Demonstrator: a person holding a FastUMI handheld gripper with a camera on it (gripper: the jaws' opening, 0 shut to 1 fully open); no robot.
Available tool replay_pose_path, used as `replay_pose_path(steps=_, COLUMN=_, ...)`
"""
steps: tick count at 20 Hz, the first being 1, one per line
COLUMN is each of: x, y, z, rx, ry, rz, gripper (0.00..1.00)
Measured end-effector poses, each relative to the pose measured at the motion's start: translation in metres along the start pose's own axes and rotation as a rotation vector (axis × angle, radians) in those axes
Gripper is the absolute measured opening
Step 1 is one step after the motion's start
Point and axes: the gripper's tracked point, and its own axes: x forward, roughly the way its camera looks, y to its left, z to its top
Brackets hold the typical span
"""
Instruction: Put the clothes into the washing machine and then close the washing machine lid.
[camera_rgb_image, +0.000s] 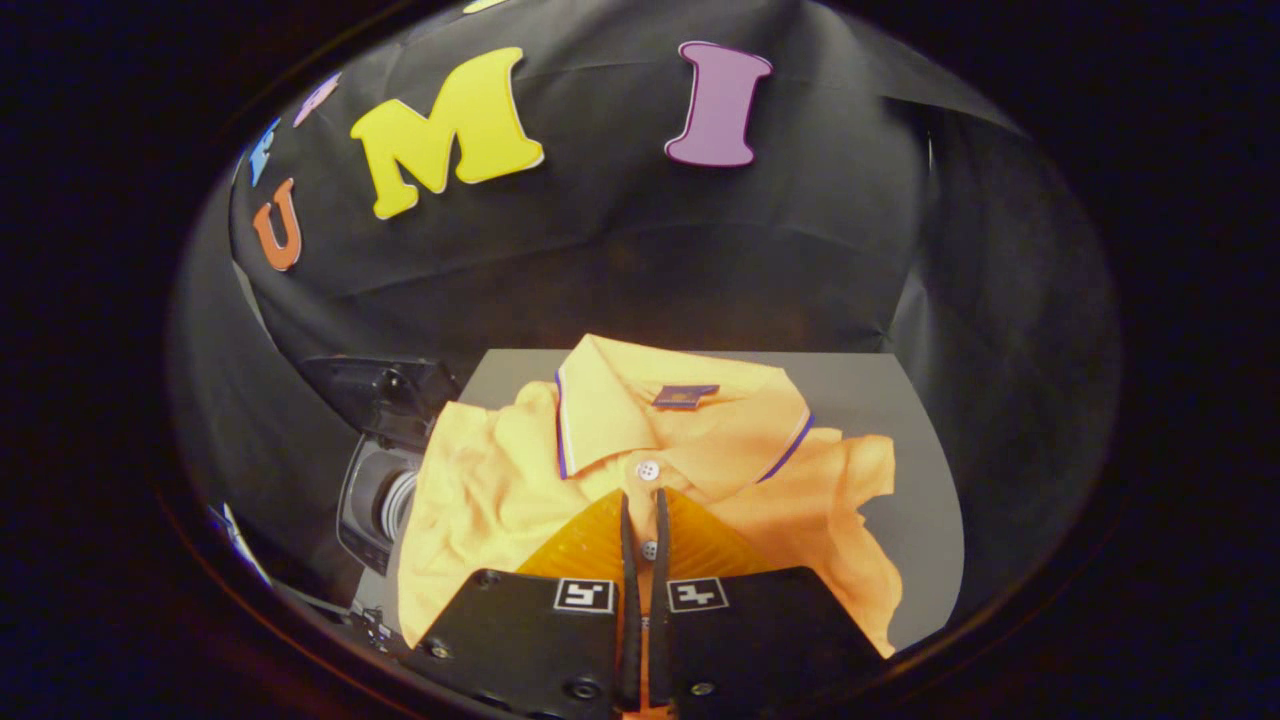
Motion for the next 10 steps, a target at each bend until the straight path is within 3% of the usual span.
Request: replay_pose_path(steps=10, x=-0.127, y=0.071, z=0.032, rx=0.053, ry=-0.183, rz=0.077, gripper=0.06)
